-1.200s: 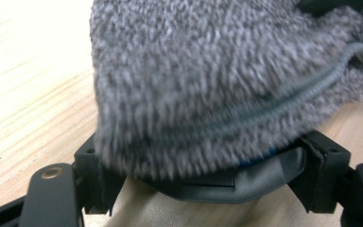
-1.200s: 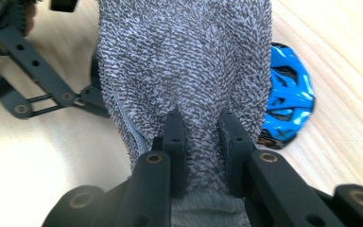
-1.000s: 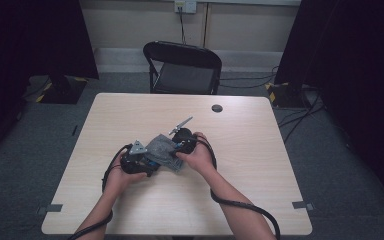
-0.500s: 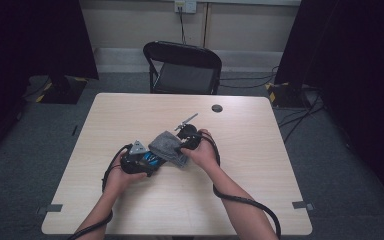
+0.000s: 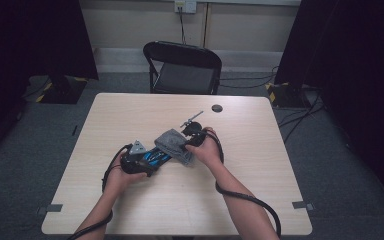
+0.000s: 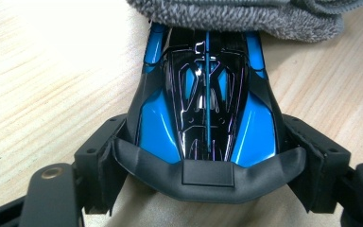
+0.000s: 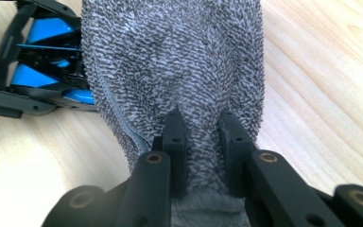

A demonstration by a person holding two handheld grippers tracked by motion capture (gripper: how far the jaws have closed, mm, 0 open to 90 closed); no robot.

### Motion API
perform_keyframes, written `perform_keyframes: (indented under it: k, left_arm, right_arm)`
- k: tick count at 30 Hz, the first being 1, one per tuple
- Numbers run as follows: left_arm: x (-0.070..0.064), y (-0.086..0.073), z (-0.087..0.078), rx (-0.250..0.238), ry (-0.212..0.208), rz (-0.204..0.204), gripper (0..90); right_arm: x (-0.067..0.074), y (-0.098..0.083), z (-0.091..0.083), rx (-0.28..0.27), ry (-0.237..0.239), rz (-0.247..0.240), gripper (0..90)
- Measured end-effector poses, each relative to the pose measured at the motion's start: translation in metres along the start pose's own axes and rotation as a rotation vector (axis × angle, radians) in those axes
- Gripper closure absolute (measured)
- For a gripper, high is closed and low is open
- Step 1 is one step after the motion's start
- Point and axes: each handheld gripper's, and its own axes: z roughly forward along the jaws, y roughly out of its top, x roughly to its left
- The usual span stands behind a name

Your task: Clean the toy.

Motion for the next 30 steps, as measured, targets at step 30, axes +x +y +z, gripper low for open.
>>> perform_keyframes:
  k: [30]
  left_arm:
    - [0.0, 0.0, 0.0, 0.0, 0.0, 0.0, 24.2]
  right_arm:
    - [-0.034, -0.017, -0.003, 0.015, -0.054, 0.053, 75.8]
